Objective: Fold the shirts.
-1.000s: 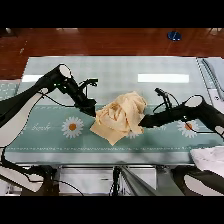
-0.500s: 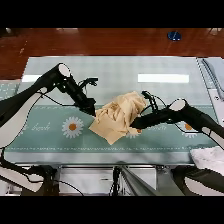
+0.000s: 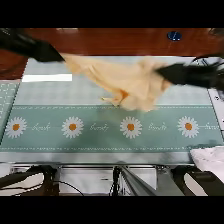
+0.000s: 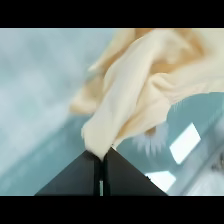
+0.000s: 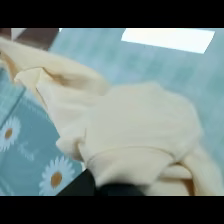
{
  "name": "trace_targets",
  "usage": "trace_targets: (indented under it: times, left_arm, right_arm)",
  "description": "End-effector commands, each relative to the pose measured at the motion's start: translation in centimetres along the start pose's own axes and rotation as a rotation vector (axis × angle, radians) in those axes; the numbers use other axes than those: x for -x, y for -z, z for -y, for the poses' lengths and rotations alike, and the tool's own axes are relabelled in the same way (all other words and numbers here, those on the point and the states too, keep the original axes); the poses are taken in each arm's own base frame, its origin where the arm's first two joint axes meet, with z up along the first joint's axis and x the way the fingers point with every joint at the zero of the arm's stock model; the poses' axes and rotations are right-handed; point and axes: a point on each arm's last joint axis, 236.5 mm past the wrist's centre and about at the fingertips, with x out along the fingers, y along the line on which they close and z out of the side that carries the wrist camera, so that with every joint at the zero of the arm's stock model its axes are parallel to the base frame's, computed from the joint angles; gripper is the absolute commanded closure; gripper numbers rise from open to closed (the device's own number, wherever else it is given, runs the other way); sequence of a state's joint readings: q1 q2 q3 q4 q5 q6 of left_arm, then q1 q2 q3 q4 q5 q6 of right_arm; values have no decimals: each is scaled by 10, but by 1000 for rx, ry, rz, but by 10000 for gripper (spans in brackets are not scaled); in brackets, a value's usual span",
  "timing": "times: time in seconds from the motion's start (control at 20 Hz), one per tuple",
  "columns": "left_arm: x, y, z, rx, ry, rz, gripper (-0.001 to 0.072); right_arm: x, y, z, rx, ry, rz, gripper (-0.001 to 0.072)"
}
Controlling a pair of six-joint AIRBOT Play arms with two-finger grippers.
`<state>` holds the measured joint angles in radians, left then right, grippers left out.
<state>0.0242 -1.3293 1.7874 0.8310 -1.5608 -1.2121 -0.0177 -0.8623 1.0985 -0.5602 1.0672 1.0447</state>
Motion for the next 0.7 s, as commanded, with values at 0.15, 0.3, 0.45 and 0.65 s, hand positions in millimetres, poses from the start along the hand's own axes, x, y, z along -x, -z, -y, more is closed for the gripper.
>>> trace_targets:
  times: [0.15, 0.3, 0.45, 0.65]
  left_arm:
    - [200, -75, 137, -310, -203, 685, 683]
    - [245, -57, 186, -400, -250, 809, 682]
    - [270, -36, 217, -436, -272, 868, 683]
    - [267, 5, 220, -322, -295, 784, 684]
  right_arm:
    - [127, -122, -121, 216, 10, 396, 688]
    - [160, -141, -166, 251, -26, 472, 688]
    - [184, -145, -203, 212, -81, 502, 688]
    - [199, -119, -231, 126, -91, 402, 689]
